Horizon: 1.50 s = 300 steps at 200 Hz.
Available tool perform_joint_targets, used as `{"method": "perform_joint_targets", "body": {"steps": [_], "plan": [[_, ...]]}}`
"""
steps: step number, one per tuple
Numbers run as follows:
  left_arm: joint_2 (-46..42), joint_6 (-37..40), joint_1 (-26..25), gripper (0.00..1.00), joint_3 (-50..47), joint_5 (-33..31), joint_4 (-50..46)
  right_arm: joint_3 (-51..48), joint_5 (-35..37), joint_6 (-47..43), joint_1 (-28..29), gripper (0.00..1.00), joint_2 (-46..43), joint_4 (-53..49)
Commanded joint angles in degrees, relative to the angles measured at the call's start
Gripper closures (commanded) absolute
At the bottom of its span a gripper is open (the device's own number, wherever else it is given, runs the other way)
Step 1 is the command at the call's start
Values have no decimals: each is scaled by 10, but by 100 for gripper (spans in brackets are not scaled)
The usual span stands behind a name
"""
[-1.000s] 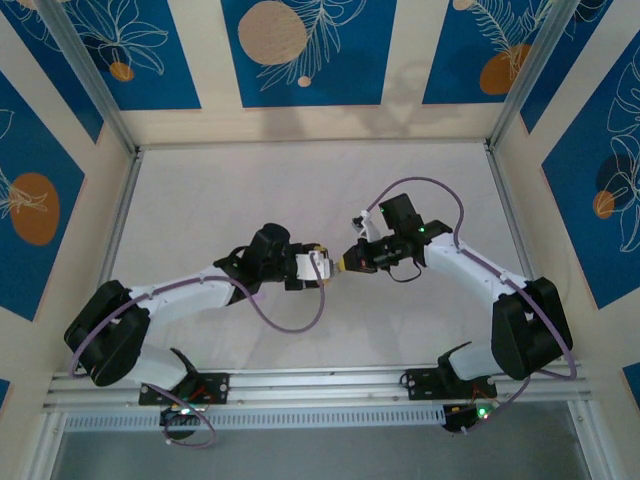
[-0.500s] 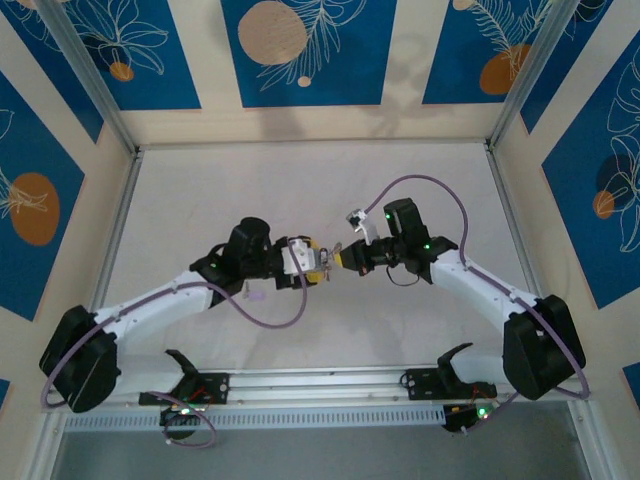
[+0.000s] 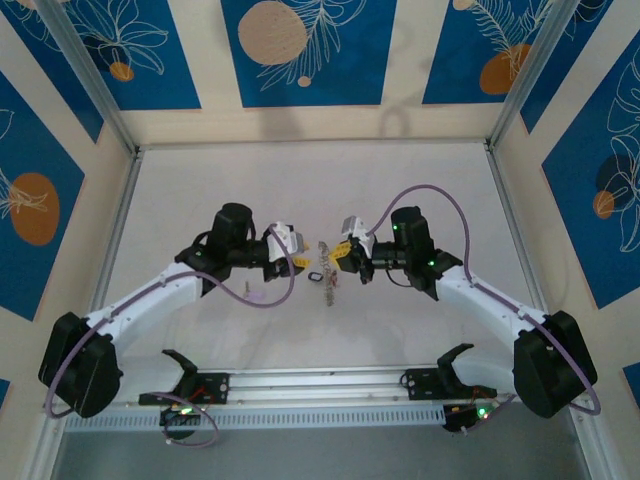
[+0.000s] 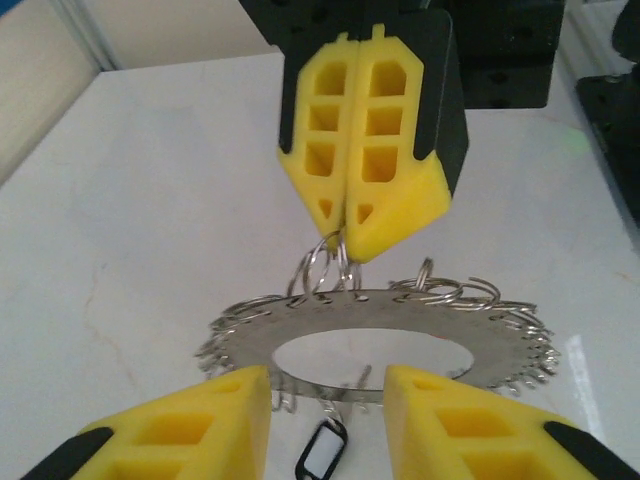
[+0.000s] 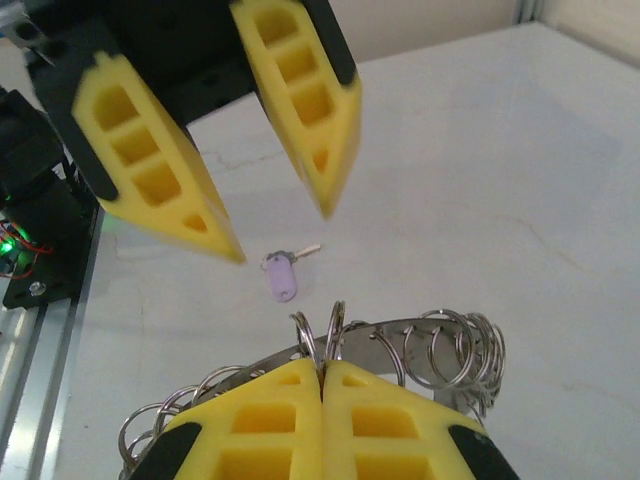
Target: Put the keys on the keyring
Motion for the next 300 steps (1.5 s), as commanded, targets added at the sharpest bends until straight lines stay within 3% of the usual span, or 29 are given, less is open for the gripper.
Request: {"method": "perform_joint_targets", "body": {"steps": [1,96,171,258,288,300], "plan": [[7,2,-2,67,15,57,-3,-7,-24,-49,8,100,-6,62],[13,11,-16,74,14,58,12,-9,2,-59,35,100,4,77],[16,-2,-22,77,7,22,41,-13,19,-64,49,100,0,77],[25,-1,-27,100,8,8,39,-20,37,-68,61,100,2,83],[30,1,-27,100,15,-2,26,-29,33,-85,63,100,-3,70],[27,-4,-27,100,13,-14,31,-35,35,-110,63,82,-9,54]]}}
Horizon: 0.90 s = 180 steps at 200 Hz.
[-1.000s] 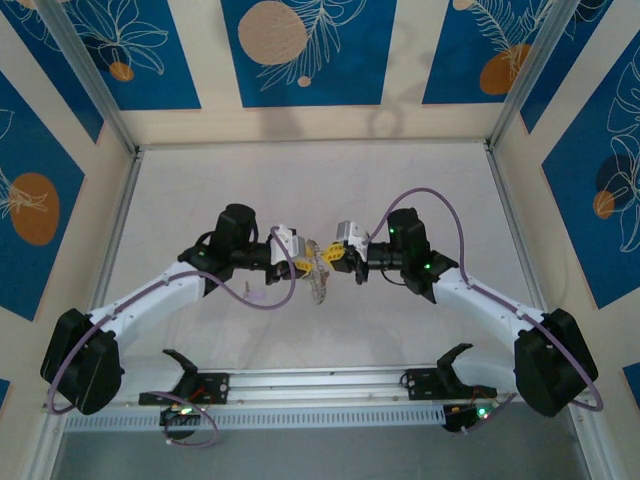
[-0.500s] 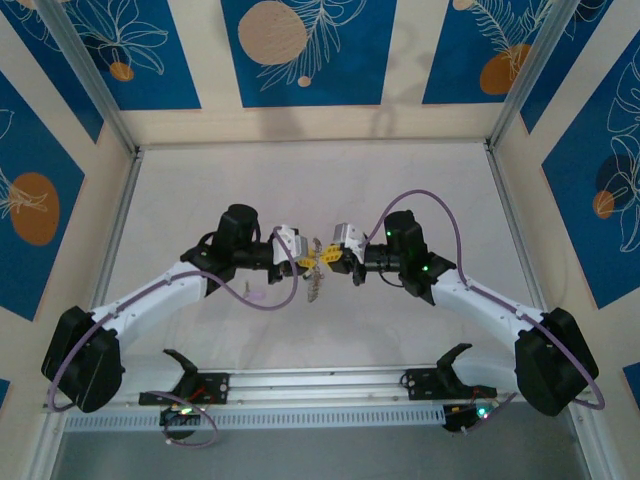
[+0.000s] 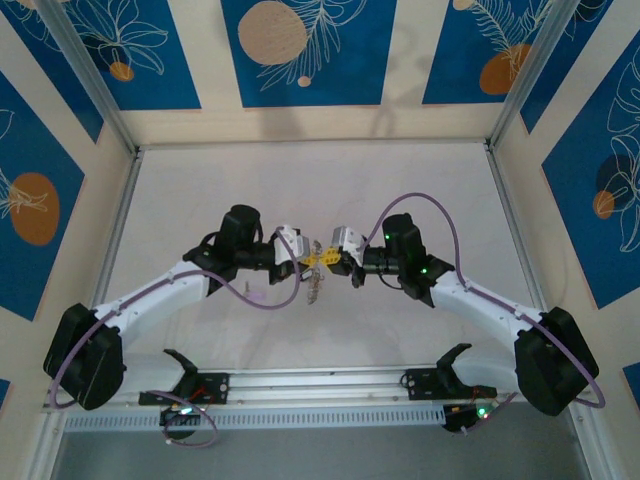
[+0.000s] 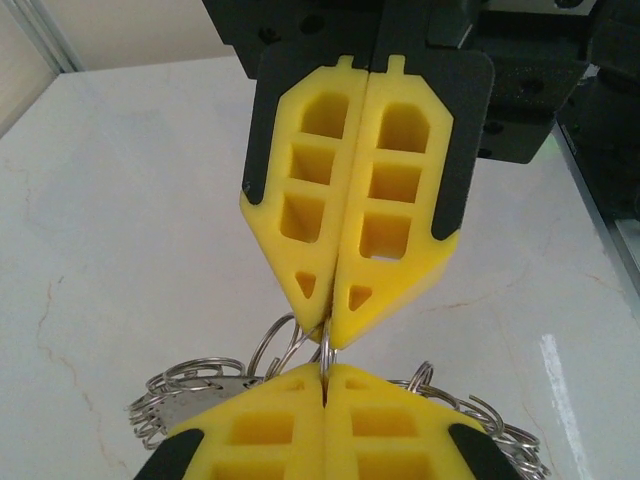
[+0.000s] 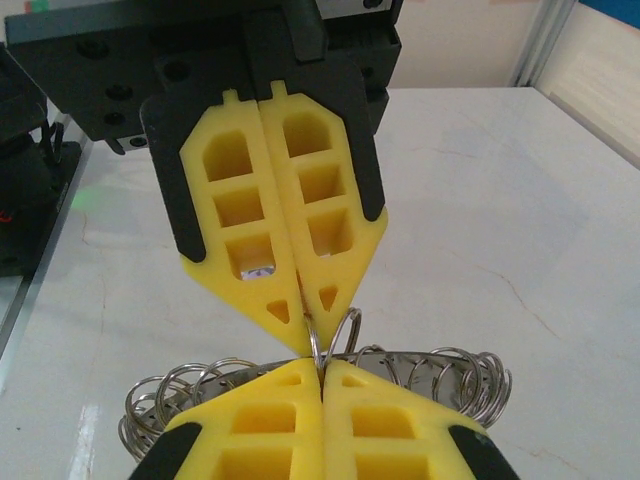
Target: Put the keys on the keyring
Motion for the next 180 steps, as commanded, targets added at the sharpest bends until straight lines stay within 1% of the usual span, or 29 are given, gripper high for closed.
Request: {"method": "perform_joint_targets", "body": {"steps": [1,8,19,43,74,106,120,140,167,180], "plan": [[2,1,-5,100,12,-19,15,-13,-16,-46,10,80,-12,-9],[0,-2,-5,100,10,-26,19,-19,-6,-52,10,73,-17,-11],[-2,-1,-5,100,8,-29,19,-26,4,-60,5,67,-29,-17],[3,6,-4,100,14,-18,3,-29,10,-57,-17,64,-53,-42],[8,25,-3,100,21,22,-9,-30,-28,-52,-38,60,-74,-60],[11,59,-3,100,41,59,-46,-24,-43,-64,-43,60,-78,-78],[12,74,-3,100,50,71,-65,-23,-61,-63,-44,63,-75,-73],[12,88,-4,100,55,75,-81,-19,-96,-69,-44,69,-65,-71],[10,95,-4,100,56,77,-90,-8,-142,-95,-43,70,-47,-83],[10,95,-3,100,57,78,-92,-1,-151,-95,-42,69,-38,-88]]}}
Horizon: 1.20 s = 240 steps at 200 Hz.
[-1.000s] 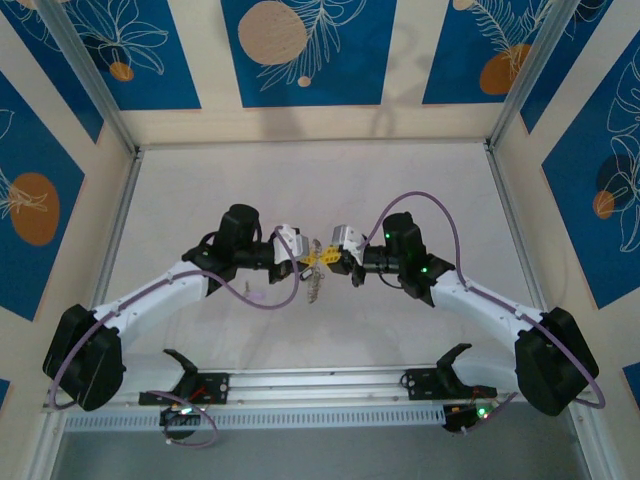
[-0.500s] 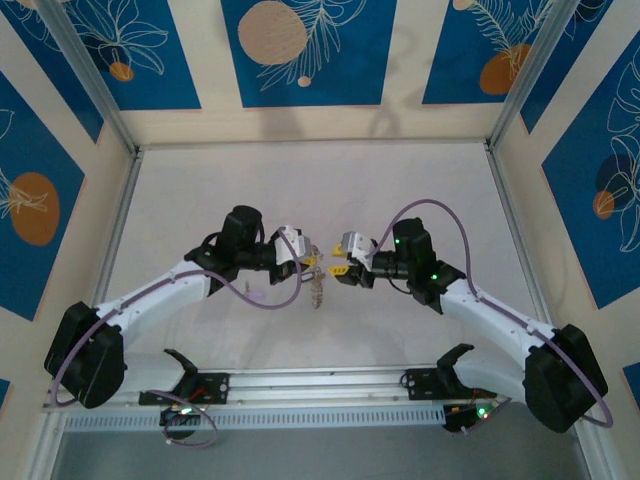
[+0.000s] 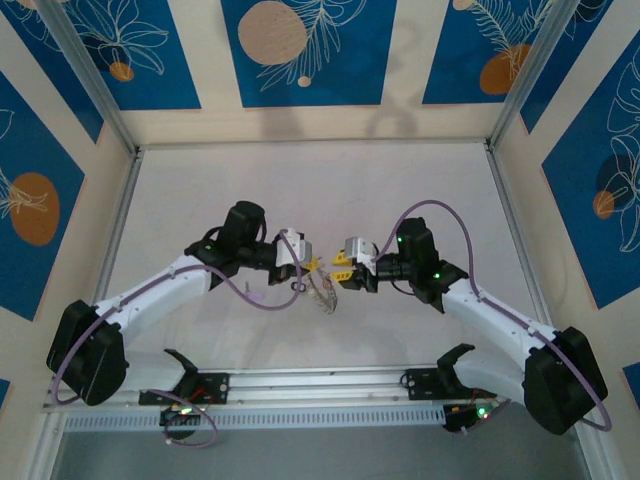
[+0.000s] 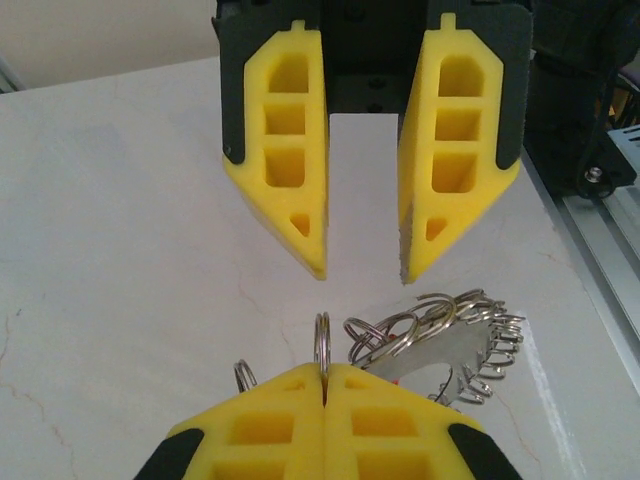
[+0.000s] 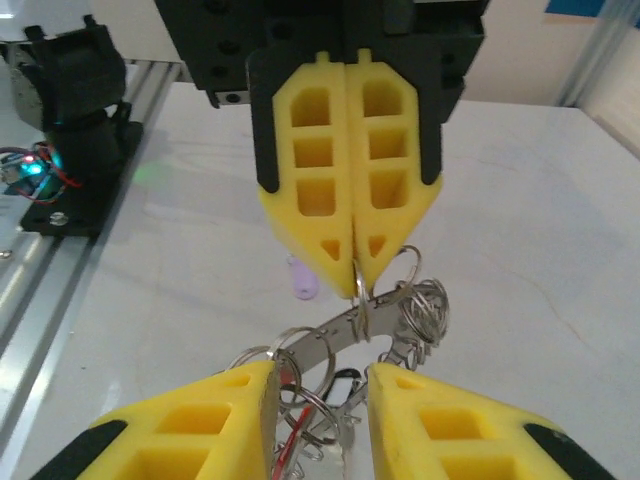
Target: Put the keys on the keyring
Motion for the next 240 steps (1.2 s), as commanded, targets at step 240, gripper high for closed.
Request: {"method": "perform_joint_targets", "body": {"steps": [240], "plan": [[-9,38,0,100,19,38,-26,45,7,-31,42,96,76,32]]}}
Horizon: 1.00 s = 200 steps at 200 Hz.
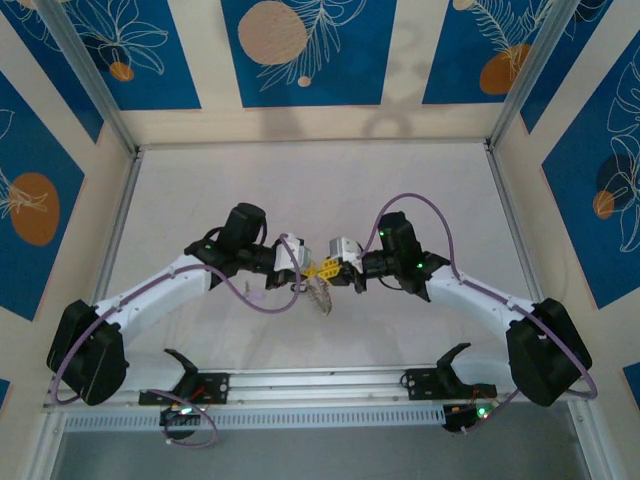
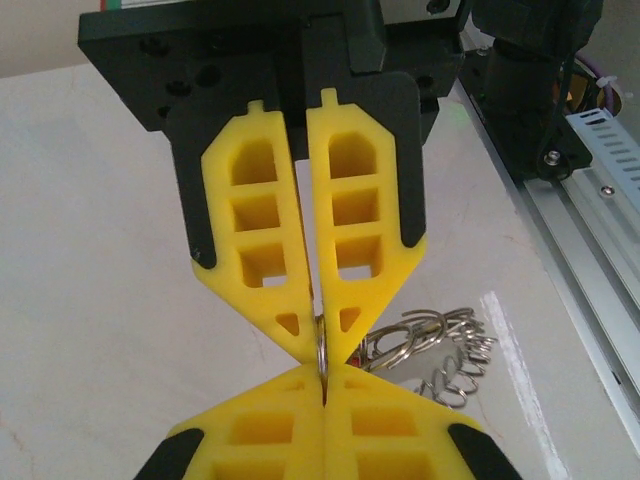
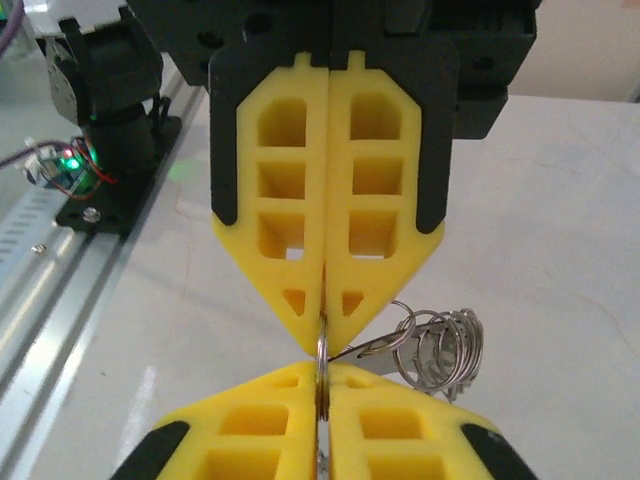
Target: Put the keys on the keyring
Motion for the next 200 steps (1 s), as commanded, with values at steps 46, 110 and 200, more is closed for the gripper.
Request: {"method": "perform_joint_targets", "body": {"steps": [46,110,200], "plan": [[-59,13,12,63,-15,-35,0,-6,51,-23,8,100,-37,25],[-92,-43,17,63,-70,-40,67,-30,-5,52,-4,100,-41,100],[-94,-86,16,71,-96,-30,137,-17,-73,73,-9,100,-13,82]]}}
